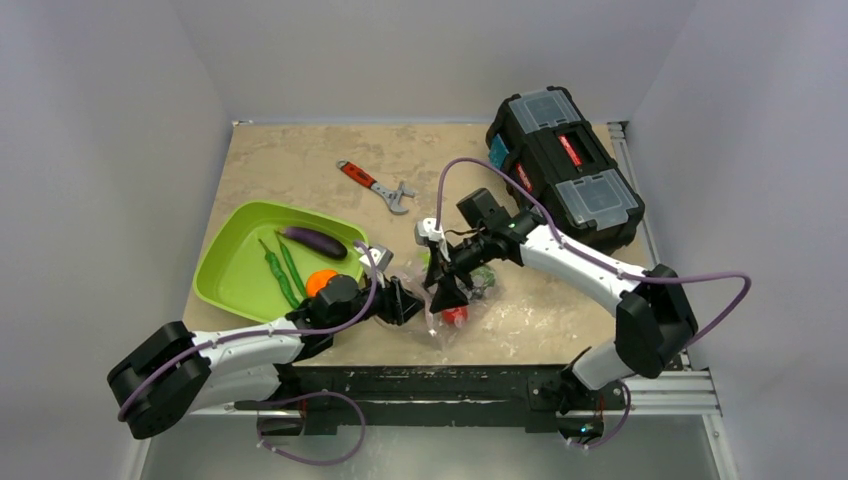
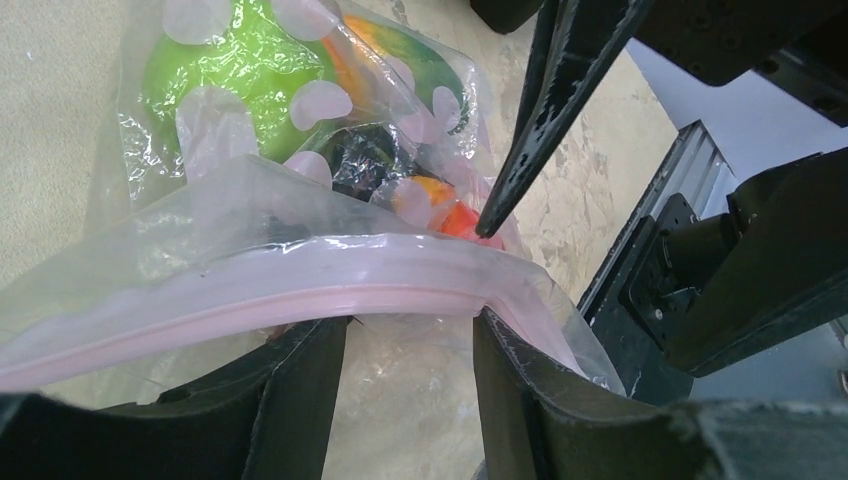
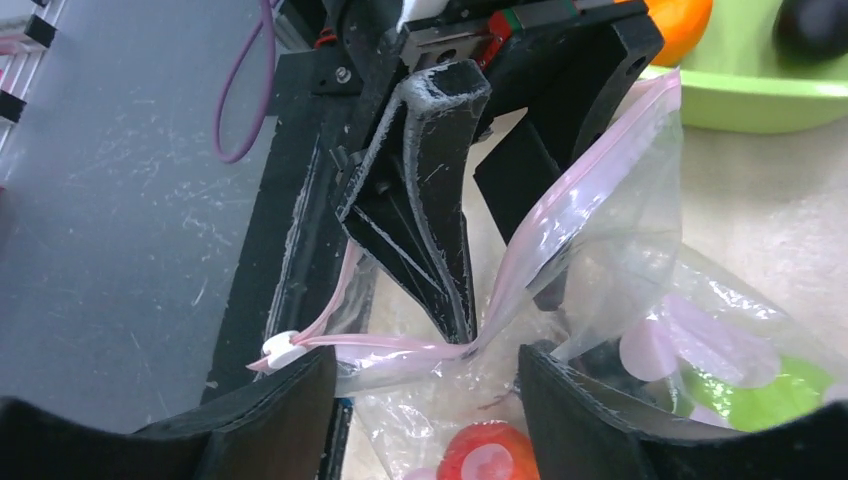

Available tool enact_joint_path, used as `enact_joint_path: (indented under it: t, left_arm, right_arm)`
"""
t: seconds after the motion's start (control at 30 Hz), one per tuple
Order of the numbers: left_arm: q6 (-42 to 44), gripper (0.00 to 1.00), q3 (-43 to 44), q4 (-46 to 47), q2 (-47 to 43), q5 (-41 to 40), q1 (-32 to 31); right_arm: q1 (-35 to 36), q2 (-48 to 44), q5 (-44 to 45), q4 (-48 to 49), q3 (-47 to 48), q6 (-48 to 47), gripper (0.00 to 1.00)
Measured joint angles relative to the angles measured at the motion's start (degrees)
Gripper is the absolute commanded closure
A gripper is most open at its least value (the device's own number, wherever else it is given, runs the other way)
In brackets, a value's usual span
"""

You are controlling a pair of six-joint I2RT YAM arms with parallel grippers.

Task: Open the zip-top bag and remove the fake food
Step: Adjust the zipper food storage bag at the center of the board.

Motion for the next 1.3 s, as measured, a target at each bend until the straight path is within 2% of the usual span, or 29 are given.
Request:
enact_joint_path:
  t: [0.1,0.2,0.27,0.37,0.8,0.9,1.17,1.3]
  left_arm:
    - [0.0,0.52,0.0,-0.3,0.0,0.0,-0.1]
    - [0.0,0.52,0.0,-0.6,0.0,-0.1,-0.4]
    - [0.1,0.51,0.0,-0.6,0.0,-0.2,-0.4]
    - [0.2,0.51,0.0,-0.7,0.0,-0.5,-0.6]
    - [1.9,0.44,0.0,-2.4,0.0,-2.1,-1.1]
    - [3.1,0.38,0.0,-2.4,0.0,-2.1,-1.1]
    - [6.3,0.37,0.0,-2.3,0.3,-3.1,-1.2]
    - [9.2,0.38,1.4,-2.4,4.5,-3.6,-1.2]
  right_arm:
    - [0.9,1.3,1.3,1.5,-0.3,2.5,0.45]
    - [1.0,1.9,3.0,3.2,-0.9,4.5,0.58]
    - [1.0,1.9,4.1,4.0,-1.1,5.7,0.72]
    - [1.1,2.1,5.5,5.4,-1.2,7.1,1.00]
    - [0.5,2.0,5.0,5.6,-1.2,7.3,1.00]
    - [0.3,0.0,3.9,5.1,-1.2,6.1,1.00]
    - [0.0,-1.2,1.1,3.3,-1.2,2.9,1.00]
    - [0.0,-1.2,1.0,2.4,-1.2,1.6,1.00]
